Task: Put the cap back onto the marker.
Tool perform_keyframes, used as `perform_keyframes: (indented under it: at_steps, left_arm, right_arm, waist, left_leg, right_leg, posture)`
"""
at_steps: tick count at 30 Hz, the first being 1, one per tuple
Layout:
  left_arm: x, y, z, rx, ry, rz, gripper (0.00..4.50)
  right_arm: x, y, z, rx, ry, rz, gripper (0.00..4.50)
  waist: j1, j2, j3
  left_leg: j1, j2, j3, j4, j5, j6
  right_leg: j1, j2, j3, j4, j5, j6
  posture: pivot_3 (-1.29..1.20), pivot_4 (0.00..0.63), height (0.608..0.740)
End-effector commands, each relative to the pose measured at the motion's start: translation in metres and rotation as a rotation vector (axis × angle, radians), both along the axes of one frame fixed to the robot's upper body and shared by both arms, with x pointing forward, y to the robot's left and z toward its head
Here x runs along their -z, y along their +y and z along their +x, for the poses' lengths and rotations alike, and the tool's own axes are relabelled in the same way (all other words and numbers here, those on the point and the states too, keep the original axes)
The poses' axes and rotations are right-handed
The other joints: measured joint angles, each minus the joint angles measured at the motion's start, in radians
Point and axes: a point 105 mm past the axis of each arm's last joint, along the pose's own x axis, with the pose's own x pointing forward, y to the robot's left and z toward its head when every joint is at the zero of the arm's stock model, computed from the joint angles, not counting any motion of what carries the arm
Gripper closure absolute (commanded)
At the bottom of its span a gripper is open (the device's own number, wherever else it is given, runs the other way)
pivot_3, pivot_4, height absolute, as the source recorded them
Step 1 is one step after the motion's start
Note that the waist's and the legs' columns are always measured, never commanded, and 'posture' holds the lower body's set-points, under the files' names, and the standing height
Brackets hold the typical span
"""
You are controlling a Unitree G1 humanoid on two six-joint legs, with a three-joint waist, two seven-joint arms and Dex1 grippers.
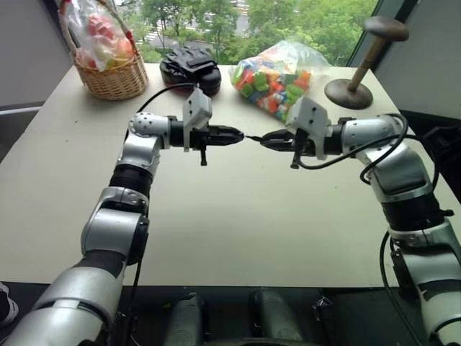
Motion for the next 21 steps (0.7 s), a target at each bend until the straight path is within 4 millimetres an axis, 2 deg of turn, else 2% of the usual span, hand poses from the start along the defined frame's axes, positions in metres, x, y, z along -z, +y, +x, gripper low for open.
perform_keyframes:
  at_steps: [1, 13, 21]
  left_arm:
    - [-0.009, -0.005, -0.001, 0.019, -0.046, -0.004, 4.48]
    - [-0.007, -0.012, -0.006, 0.066, -0.061, 0.024, 4.48]
    - [-0.005, -0.017, -0.012, 0.175, -0.139, 0.182, 4.48]
  right_arm:
    - [-0.011, 0.006, -0.005, -0.024, -0.047, 0.012, 4.5]
    - [-0.007, 0.012, -0.009, -0.053, -0.035, 0.004, 4.5]
    - [-0.001, 0.018, -0.008, -0.116, -0.064, -0.082, 4.5]
  waist:
    - [0.0, 0.0, 0.0]
    - [0.0, 0.0, 0.0]
    - [0.001, 0.0, 0.0]
  left_leg:
    - [0.0, 0.0, 0.0, 0.0, 0.0, 0.0]
    - [0.0, 0.0, 0.0, 0.0, 0.0, 0.0]
    - [0.0, 0.0, 0.0, 0.0, 0.0, 0.0]
  right_leg:
    - [0.0, 0.0, 0.0, 0.0, 0.0, 0.0]
    - [0.0, 0.0, 0.0, 0.0, 0.0, 0.0]
    - [0.0, 0.0, 0.0, 0.0, 0.0, 0.0]
  posture:
    - [0.0, 0.15, 0.74]
    - [0.0, 0.15, 0.74]
    - [0.0, 0.15, 0.74]
